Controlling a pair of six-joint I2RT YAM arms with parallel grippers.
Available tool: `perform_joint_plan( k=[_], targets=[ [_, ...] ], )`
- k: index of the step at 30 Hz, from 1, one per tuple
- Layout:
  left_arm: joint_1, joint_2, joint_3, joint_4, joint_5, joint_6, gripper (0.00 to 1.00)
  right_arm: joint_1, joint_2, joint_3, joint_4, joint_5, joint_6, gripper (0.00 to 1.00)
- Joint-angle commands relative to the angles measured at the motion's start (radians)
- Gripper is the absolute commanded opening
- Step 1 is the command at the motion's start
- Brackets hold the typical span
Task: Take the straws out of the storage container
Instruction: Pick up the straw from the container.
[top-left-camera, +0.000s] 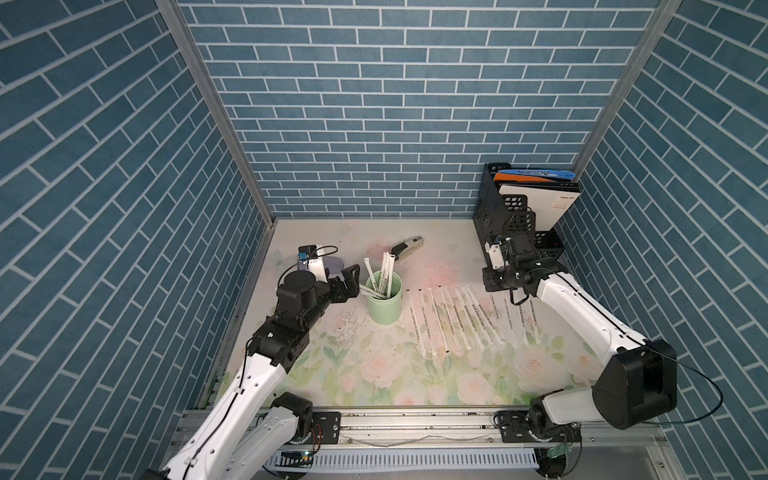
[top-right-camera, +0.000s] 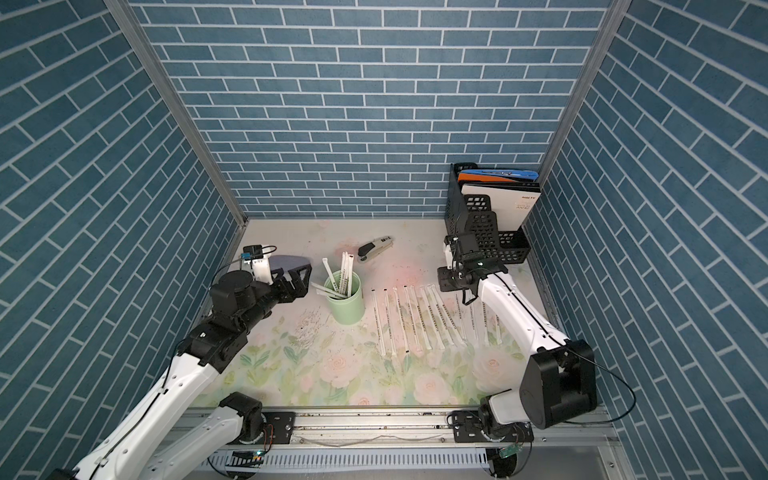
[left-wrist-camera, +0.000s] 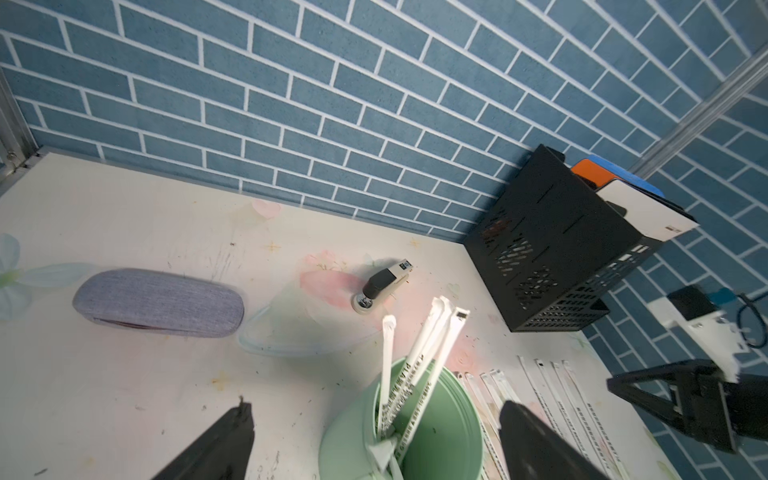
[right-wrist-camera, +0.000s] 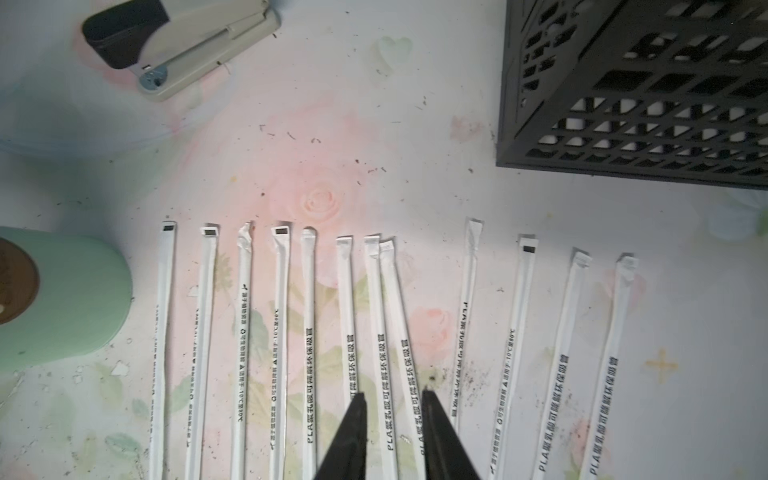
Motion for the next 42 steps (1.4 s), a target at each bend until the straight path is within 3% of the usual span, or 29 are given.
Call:
perform_joint_plan(
  k=[1, 6, 14, 19, 30, 36, 42],
  targets=[
    [-0.029, -0.087, -0.090, 0.030, -0.006, -0.132, 0.93, 0.018, -0.070, -0.025, 0.113, -0.096, 0.019, 0.24],
    [-0.098, -0.109, -0.172, 0.035, -0.042, -0.192, 0.82, 0.057, -0.121, -0.056, 0.193, -0.221, 0.003, 0.24],
    [-0.318, -0.172, -0.271, 0.065, -0.251, -0.228, 0.75, 0.082, -0.109, -0.050, 0.224, -0.250, 0.015, 0.25],
    [-0.412, -0.127, -0.298, 0.103, -0.361, -0.232, 0.72, 0.093, -0.107, -0.027, 0.209, -0.245, 0.018, 0.25],
    [-0.429, 0.020, -0.238, 0.180, -0.496, -0.173, 0.58, 0.100, -0.128, -0.038, 0.195, -0.250, 0.018, 0.25],
    [-0.429, 0.046, -0.202, 0.195, -0.498, -0.154, 0.57, 0.100, -0.117, -0.038, 0.195, -0.250, 0.014, 0.25],
    [-0.429, 0.090, -0.049, 0.121, -0.495, -0.105, 0.66, 0.100, -0.107, -0.038, 0.204, -0.259, 0.015, 0.25]
  ],
)
